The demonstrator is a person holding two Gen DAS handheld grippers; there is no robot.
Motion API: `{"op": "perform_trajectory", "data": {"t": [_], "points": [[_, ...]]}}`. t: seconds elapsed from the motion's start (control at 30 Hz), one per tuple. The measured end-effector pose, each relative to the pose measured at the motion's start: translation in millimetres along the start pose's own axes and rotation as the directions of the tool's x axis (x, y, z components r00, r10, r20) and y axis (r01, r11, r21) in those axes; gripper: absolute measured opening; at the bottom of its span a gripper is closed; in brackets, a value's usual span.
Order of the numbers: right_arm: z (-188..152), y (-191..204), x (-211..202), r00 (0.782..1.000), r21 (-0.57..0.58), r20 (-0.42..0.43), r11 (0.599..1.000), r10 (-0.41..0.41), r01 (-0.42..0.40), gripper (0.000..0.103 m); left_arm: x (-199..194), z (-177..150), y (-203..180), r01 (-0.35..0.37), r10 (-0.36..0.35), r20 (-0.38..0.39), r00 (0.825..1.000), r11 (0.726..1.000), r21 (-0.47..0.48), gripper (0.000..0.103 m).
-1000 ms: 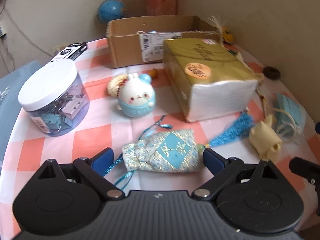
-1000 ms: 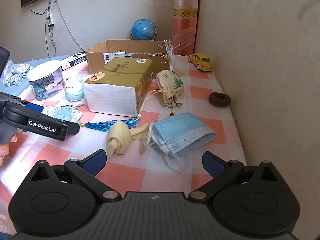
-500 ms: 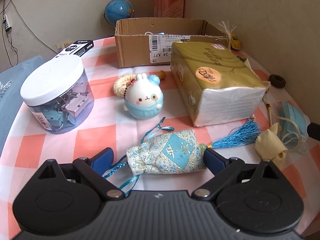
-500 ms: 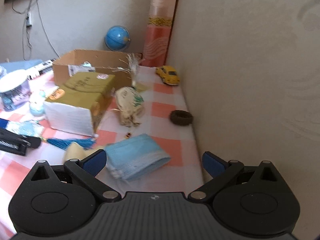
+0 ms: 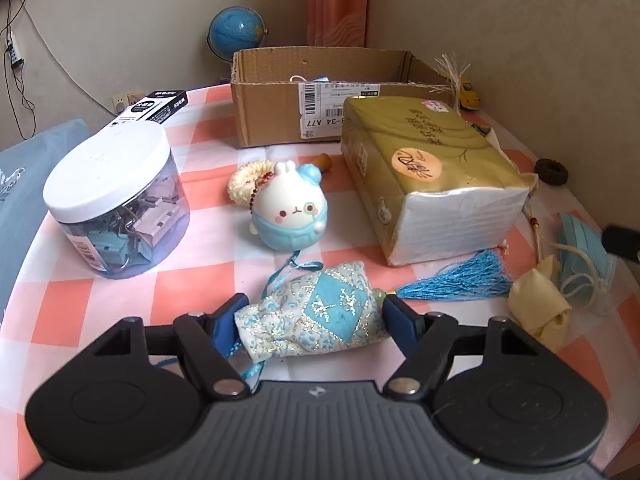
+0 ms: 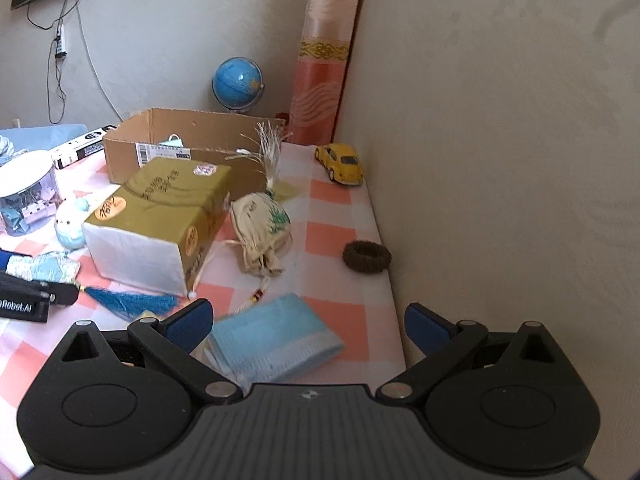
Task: Organize soft objects
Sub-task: 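Grasp the blue floral sachet with the left tool while the right tool approaches the beige pouch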
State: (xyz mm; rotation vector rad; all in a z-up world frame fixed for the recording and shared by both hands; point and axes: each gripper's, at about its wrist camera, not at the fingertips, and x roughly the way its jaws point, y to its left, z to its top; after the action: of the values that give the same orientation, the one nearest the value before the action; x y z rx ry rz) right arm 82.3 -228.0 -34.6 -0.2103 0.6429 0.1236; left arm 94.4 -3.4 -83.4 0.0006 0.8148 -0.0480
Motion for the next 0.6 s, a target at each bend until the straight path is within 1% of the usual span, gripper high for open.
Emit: {"op": "perform_trajectory", "data": {"t": [0.2,0.3,0.37,0.47,0.6], "points": [[16.9,-0.2,17.1,0.999,0.007,0.009,0.999,0.043,-0.043,0.103,-0.6,-0.3,5.0,0.009,-0.009,-0.007,1.000,1.000,0.009,0.073],[26.5,-2.0,28.6,0.998,0.016,0.012,0.998,0.066,-0.066,0.101,-0.5,0.2,6.2,0.013,-0.013,-0.010,1.000,1.000,0.015,0.073],[34.1,-4.0,37.8,0.997,0.026,0.010,0.997,0.077,-0.077,0.097,-0.1,0.3,6.1,0.017,-0.016,-0.010,1.000,1.000,0.022,0.073],[42.6,-8.1,51.2,0.995,0.048,0.000,0.994,0.103,-0.103,0.093,0.8,1.1,6.7,0.020,-0.020,-0.012,1.000,1.000,0.023,0.073],[51.4,-9.7,75.4,0.992,0.067,-0.044,0.991,0.117,-0.114,0.088,1.7,1.9,7.0,0.022,-0.021,-0.012,1.000,1.000,0.020,0.073]]}}
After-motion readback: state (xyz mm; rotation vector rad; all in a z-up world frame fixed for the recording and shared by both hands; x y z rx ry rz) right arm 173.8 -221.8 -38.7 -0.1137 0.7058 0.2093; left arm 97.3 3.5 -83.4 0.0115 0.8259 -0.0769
